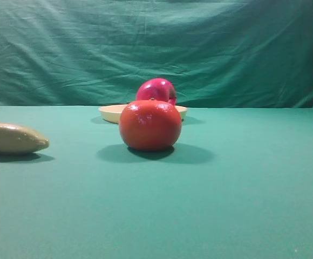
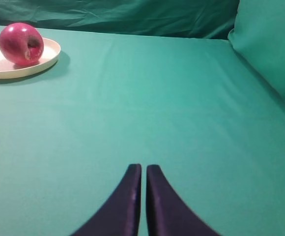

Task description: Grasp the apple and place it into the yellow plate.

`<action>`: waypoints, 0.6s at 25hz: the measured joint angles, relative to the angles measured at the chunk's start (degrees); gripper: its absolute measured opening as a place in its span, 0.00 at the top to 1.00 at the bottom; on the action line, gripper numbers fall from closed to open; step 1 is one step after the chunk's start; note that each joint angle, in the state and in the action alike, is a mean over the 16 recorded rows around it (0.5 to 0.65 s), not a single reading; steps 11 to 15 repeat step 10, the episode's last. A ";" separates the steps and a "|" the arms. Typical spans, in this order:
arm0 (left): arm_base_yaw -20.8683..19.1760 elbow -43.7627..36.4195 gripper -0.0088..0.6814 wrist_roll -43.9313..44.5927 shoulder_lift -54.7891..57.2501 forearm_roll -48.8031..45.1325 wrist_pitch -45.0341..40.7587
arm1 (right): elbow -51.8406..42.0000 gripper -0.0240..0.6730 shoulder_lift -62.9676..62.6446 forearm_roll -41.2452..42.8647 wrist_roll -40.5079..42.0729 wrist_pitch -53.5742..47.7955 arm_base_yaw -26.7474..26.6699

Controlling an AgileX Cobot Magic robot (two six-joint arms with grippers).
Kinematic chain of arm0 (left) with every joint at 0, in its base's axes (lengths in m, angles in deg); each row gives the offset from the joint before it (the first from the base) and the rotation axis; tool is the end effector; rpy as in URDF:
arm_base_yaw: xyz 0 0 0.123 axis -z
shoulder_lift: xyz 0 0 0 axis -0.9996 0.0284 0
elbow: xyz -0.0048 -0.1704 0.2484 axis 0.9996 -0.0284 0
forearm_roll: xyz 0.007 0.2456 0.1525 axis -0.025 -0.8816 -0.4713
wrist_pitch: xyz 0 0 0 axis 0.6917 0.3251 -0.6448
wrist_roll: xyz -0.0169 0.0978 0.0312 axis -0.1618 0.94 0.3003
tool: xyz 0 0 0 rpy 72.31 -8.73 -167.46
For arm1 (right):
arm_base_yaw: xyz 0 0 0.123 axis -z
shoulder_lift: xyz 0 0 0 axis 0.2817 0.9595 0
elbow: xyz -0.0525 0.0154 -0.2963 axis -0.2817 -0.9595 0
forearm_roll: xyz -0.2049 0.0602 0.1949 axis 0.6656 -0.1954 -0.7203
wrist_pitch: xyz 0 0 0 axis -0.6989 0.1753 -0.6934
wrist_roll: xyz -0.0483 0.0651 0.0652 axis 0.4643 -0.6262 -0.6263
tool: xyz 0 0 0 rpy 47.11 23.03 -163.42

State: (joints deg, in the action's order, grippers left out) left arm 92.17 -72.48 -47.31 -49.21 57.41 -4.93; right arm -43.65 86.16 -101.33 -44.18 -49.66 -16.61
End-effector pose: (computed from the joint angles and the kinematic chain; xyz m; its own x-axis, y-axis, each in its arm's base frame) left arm 0.0863 -0.0122 0.1728 -0.2545 0.0080 -0.9670 0.1232 0.9921 -0.0242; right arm 0.0862 0.0091 0.1667 -0.2906 -0.0195 -0.9566 -0.0887 0.9960 0.0067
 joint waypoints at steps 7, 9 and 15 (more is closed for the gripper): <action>0.00 0.00 0.76 0.00 0.00 0.00 0.00 | 0.00 0.97 0.00 0.01 0.00 0.00 0.00; 0.00 0.00 0.76 0.00 0.00 0.00 0.00 | 0.00 0.97 0.00 0.01 0.00 0.00 0.00; 0.00 0.00 0.76 0.00 0.00 0.00 0.00 | 0.00 0.97 0.00 0.01 0.00 0.00 0.00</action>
